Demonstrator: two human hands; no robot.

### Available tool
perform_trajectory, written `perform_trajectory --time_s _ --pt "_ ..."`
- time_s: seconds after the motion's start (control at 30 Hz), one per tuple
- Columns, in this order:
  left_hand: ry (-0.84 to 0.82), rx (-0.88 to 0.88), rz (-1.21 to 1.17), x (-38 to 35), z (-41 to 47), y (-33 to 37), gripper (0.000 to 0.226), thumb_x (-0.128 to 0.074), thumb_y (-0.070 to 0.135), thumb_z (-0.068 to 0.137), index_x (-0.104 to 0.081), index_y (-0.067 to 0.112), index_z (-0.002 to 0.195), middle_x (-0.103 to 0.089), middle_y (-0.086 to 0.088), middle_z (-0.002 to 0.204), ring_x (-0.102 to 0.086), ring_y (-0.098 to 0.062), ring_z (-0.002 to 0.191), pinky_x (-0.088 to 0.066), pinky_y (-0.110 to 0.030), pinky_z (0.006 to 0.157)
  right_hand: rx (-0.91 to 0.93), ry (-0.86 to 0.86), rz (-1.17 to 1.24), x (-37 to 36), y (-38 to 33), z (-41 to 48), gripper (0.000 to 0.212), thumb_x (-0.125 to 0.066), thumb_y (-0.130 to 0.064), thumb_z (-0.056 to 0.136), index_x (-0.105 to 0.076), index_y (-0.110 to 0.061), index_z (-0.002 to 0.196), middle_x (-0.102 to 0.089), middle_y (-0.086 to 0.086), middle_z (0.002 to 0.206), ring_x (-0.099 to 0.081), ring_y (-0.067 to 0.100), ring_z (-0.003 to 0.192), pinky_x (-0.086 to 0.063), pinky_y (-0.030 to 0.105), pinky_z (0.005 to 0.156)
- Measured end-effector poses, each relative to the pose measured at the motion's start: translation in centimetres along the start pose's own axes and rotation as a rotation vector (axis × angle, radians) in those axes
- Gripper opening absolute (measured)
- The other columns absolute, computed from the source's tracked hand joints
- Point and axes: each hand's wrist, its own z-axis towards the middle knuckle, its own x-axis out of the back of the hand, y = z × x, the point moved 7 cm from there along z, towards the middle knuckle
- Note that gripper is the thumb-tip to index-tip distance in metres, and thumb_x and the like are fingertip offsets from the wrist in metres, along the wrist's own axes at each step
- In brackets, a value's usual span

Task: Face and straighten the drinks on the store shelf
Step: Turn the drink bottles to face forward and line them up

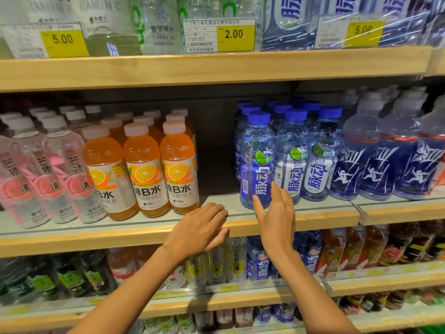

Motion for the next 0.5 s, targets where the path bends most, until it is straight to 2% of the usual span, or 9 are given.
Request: perform_trajectory --time_s 0.13,0.23,0.4,0.5 --pt "0.072 0.041 0.002 0.5 -0.9 0.3 0.031 -0.048 0.027 0.091 -0.067 0.005 0.100 -0.068 -0.010 0.100 -0.065 -0.022 0.084 -0.055 -0.030 0.068 0.048 0.016 0.142 1.2 0.7 -1.6 0.030 -0.065 -0.013 0.089 -0.059 -0.004 0.117 -0.061 0.008 0.107 -0.060 0.023 0.100 -0.051 0.037 0.085" --pt "0.180 0.086 0.041 1.0 -3.0 0.3 0.020 -0.055 0.016 0.090 -0.065 0.002 0.099 -0.067 -0.012 0.099 -0.063 -0.024 0.084 -0.055 -0.033 0.069 0.133 -0.052 0.182 0.7 -0.4 -2.3 0.021 -0.064 -0.010 0.089 -0.062 -0.006 0.109 -0.060 0.004 0.102 -0.059 0.018 0.093 -0.051 0.032 0.081" --pt "0.296 0.161 0.204 2.9 -7.3 -2.0 0.019 -0.053 0.013 0.091 -0.064 0.001 0.101 -0.069 -0.017 0.101 -0.065 -0.030 0.092 -0.051 -0.036 0.085 0.185 -0.193 0.352 -2.5 -4.5 -2.3 0.022 -0.063 -0.018 0.090 -0.061 -0.013 0.111 -0.061 -0.001 0.104 -0.056 0.009 0.093 -0.044 0.014 0.079" --pt "0.287 0.127 0.286 3.7 -9.7 -4.3 0.024 -0.044 0.017 0.095 -0.056 0.000 0.109 -0.069 -0.021 0.103 -0.067 -0.033 0.092 -0.044 -0.037 0.092 0.119 -0.302 0.452 -5.7 -7.2 -1.8 0.036 -0.064 -0.031 0.089 -0.055 -0.017 0.121 -0.059 -0.005 0.112 -0.056 0.007 0.102 -0.047 0.022 0.087"
